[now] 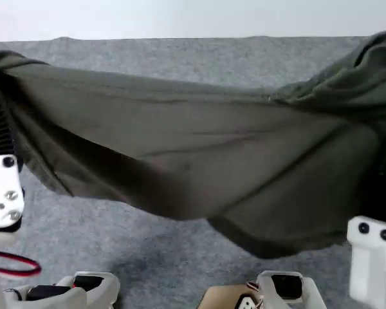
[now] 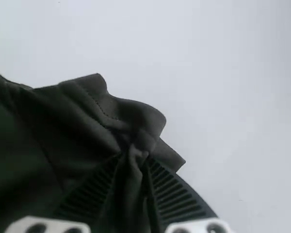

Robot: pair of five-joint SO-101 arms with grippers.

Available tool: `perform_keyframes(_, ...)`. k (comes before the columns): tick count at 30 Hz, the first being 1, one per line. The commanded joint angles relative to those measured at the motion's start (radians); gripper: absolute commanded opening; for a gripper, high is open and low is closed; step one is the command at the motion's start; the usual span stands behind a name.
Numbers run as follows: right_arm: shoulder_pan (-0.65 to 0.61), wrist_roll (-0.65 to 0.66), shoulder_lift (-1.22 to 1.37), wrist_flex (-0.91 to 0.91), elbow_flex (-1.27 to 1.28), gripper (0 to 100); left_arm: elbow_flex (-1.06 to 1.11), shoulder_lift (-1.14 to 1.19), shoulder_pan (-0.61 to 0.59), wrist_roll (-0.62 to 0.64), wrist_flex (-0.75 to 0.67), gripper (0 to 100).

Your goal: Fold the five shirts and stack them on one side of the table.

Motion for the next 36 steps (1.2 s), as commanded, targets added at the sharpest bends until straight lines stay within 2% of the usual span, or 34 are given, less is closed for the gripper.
perform_keyframes(1,0.002,0.014,0.008,-0.033,0.011,1.0,-0.001,0.002,-0.005,0.002,0.02,0)
perform_keyframes(10,0.002,0.132,0.001,-0.081,0.009,1.0,0.001,-0.064,-0.005,0.0,0.02,0)
perform_keyframes(15,0.002,0.137,0.001,-0.102,0.009,1.0,0.079,-0.13,-0.005,0.0,0.02,0)
perform_keyframes(20,0.002,0.133,0.005,-0.096,0.015,1.0,0.311,-0.269,-0.005,0.0,0.018,0)
perform_keyframes(27,0.001,0.13,0.012,0.008,0.026,1.0,0.65,-0.443,-0.005,0.0,0.009,0)
perform_keyframes(36,0.001,0.035,0.01,0.002,0.285,1.0,1.089,-0.522,-0.005,0.005,-0.196,0)
